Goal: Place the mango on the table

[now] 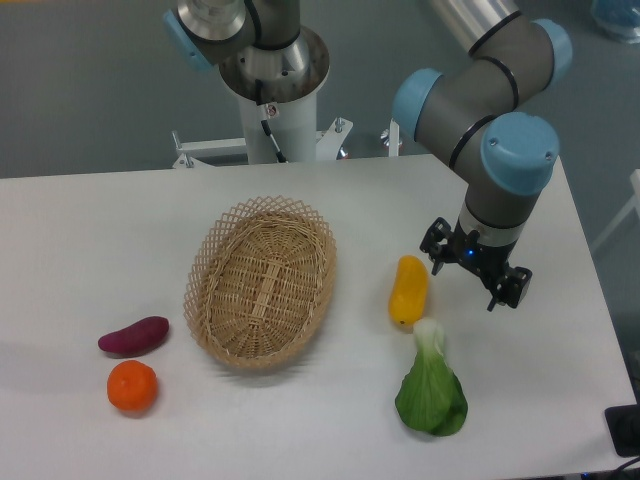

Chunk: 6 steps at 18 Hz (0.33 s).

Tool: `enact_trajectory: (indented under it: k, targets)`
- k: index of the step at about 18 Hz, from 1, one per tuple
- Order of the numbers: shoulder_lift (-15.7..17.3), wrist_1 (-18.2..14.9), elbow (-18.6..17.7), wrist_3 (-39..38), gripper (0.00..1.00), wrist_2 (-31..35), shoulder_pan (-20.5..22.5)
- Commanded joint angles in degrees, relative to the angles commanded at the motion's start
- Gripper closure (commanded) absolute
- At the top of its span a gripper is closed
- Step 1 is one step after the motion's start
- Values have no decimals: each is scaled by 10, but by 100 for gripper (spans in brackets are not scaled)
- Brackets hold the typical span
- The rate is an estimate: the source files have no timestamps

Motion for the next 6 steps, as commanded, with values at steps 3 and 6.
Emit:
enact_trajectory:
  k: [3,6]
  targets:
    - [0,-2,0,0,0,0,0]
    - [0,-1,0,0,0,0,0]
